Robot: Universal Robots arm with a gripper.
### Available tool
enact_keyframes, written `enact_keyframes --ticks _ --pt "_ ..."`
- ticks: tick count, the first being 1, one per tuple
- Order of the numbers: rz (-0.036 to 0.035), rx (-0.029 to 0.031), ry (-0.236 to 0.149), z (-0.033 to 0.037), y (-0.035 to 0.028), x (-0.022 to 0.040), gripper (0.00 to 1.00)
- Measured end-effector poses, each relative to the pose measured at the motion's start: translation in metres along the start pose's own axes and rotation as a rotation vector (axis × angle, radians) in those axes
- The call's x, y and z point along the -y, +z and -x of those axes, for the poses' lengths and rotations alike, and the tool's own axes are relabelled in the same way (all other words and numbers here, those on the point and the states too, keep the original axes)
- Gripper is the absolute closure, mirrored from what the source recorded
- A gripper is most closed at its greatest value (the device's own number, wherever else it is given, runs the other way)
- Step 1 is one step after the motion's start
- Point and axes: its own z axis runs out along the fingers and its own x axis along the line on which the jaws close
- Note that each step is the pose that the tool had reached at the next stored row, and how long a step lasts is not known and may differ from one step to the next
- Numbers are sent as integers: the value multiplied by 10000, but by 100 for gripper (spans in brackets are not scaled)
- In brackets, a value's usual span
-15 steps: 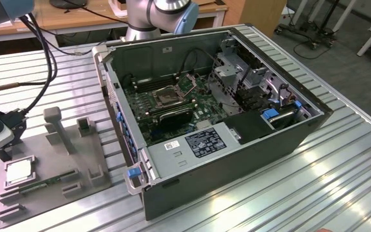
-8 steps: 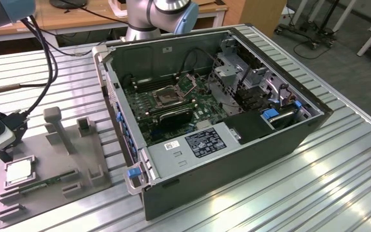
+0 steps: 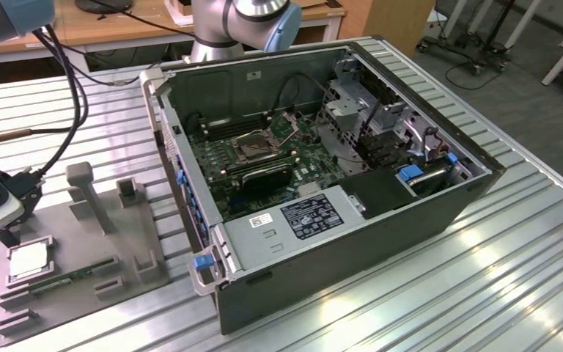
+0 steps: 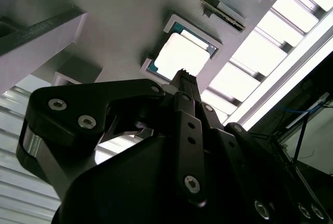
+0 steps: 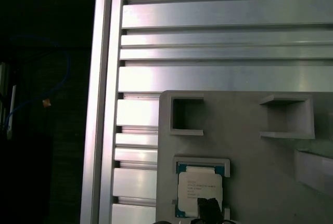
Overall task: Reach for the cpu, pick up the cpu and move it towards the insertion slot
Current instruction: 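Reach for the cpu, then pick up the cpu and move it towards the insertion slot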
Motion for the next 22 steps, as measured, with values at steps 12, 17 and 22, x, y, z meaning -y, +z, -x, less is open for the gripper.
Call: enact_keyframes --ticks 12,17,22 --pt "-1 -2 0 0 27 1 90" --pt "-1 -1 0 0 32 1 90" --pt "-2 -1 0 0 33 1 90"
